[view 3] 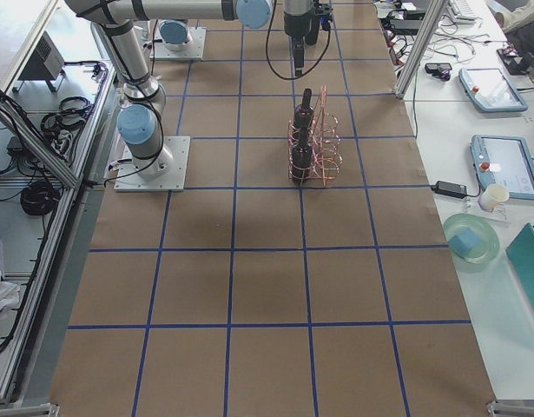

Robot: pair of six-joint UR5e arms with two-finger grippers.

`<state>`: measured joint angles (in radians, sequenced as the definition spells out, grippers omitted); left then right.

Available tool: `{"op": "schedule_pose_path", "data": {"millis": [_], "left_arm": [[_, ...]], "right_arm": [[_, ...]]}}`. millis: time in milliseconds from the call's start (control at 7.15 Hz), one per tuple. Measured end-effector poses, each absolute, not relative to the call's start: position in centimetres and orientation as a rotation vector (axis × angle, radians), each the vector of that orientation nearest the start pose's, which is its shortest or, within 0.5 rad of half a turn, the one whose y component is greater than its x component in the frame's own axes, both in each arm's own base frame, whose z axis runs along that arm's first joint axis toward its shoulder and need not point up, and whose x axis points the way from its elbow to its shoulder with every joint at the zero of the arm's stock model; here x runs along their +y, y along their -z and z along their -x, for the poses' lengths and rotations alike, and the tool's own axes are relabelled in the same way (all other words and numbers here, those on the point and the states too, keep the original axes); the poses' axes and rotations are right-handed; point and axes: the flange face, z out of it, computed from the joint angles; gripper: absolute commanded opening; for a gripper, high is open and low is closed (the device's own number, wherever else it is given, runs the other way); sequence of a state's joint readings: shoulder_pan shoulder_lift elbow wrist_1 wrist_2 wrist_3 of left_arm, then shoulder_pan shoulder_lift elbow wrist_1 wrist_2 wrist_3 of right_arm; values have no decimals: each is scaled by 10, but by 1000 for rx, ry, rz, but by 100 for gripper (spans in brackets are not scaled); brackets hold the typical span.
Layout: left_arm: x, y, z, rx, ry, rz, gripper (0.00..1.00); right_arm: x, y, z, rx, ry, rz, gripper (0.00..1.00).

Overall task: Place wine into wine basket
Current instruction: 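Close the left gripper around the black bottle's neck, then carry the bottle toward the table center and set it down upright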

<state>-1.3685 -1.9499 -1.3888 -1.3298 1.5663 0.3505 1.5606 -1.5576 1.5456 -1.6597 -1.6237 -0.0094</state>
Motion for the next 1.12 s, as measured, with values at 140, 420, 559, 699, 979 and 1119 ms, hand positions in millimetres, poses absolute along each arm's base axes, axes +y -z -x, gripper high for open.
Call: {"op": "schedule_pose_path", "data": {"millis": [140, 420, 559, 699, 979, 1119], "left_arm": [[-658, -381, 2, 3127, 46, -237, 7], [-656, -381, 1, 3123, 29, -241, 0], [-655, -384, 1, 3120, 34, -241, 0], [-654, -389, 1, 3117, 47, -240, 0], [-648, -409, 7, 3114, 94, -218, 0], [-641, -420, 16, 3117, 103, -203, 0]], "right_arm": [[-508, -503, -123, 3191, 160, -6, 100], [-508, -503, -123, 3190, 160, -6, 100], [-508, -503, -124, 3187, 166, -4, 100], [-508, -504, -124, 3184, 171, -3, 100], [-508, -504, -125, 3183, 170, -1, 100], [-508, -504, -125, 3183, 169, -2, 100]]}}
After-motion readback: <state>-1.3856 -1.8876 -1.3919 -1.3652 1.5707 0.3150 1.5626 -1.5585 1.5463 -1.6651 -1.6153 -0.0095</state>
